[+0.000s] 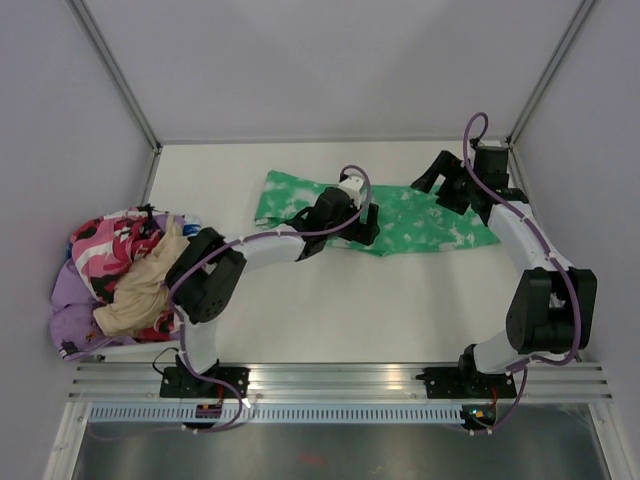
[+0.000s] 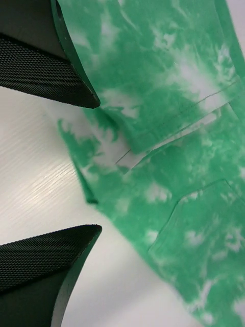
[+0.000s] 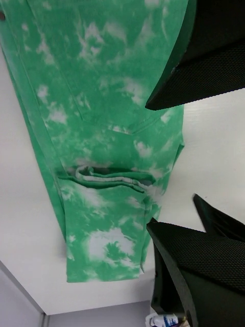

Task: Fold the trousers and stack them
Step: Fold the trousers

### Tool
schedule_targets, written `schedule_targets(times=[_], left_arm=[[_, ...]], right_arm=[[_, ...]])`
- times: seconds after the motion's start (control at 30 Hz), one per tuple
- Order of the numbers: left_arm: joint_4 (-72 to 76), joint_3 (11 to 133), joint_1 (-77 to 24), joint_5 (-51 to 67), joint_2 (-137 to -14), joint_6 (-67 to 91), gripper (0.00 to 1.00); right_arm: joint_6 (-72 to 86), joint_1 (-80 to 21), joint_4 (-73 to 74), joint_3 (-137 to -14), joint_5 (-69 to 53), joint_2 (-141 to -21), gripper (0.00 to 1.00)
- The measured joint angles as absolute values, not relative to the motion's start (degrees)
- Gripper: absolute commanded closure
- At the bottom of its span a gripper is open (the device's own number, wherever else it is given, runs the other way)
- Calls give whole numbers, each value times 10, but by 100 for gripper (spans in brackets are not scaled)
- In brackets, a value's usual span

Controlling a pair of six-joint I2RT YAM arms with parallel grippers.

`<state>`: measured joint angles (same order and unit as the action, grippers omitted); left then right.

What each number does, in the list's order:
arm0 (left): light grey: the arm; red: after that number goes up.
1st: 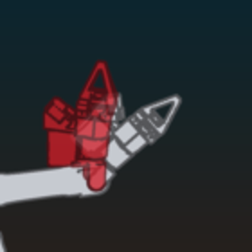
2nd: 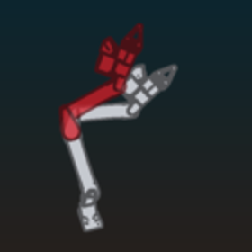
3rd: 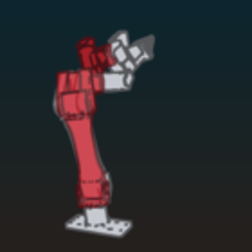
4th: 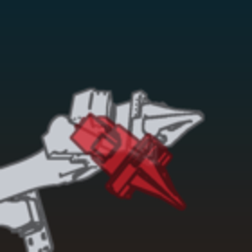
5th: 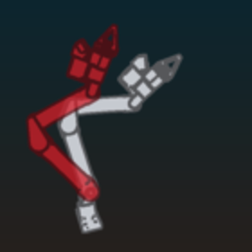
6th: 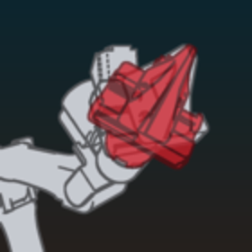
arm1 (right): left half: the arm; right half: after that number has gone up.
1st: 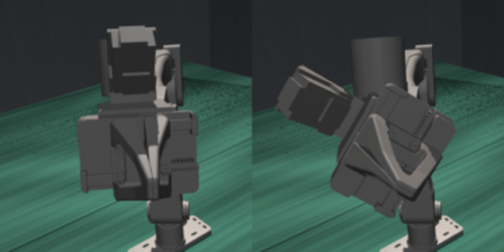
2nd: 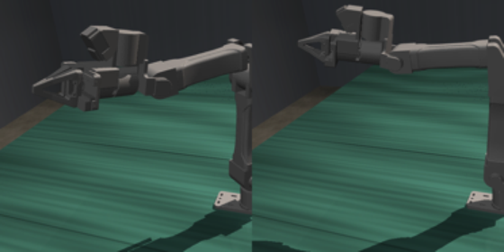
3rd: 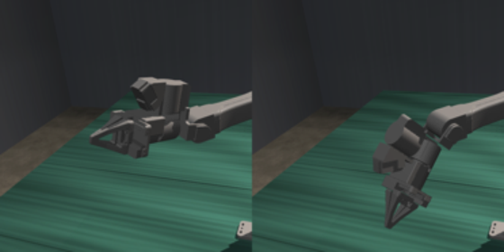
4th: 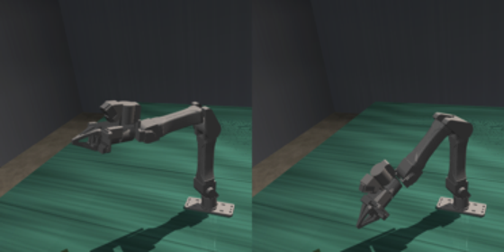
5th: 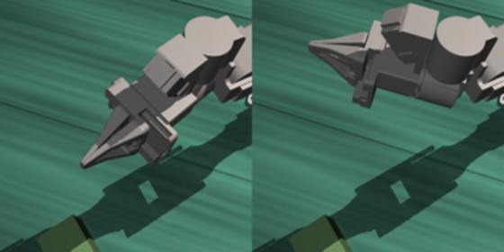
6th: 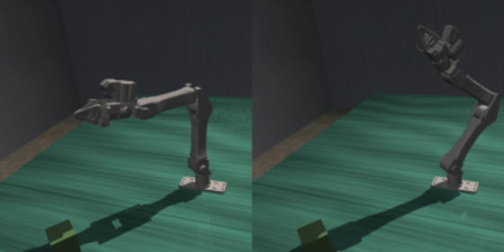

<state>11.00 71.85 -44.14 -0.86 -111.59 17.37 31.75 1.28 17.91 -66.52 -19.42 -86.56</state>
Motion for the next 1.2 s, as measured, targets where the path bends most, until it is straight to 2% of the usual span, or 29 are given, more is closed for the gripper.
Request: schedule_targets(times=[0.2, 0.3, 0.57, 0.9, 1.2], left_arm=[[109, 677, -434, -1, -954, 189, 0], [112, 691, -402, -2, -917, 217, 3], [44, 700, -257, 2, -965, 307, 15], [-38, 684, -166, 2, -967, 305, 15], [-75, 678, -121, -9, -985, 275, 14]], right_arm=[[343, -51, 144, -695, -201, -912, 4], [367, -88, 110, -699, -197, -949, 7], [433, -161, 46, -728, -148, -1098, 8], [446, -170, 28, -781, -91, -1162, 10], [469, -174, 6, -817, -93, -1212, 15]])
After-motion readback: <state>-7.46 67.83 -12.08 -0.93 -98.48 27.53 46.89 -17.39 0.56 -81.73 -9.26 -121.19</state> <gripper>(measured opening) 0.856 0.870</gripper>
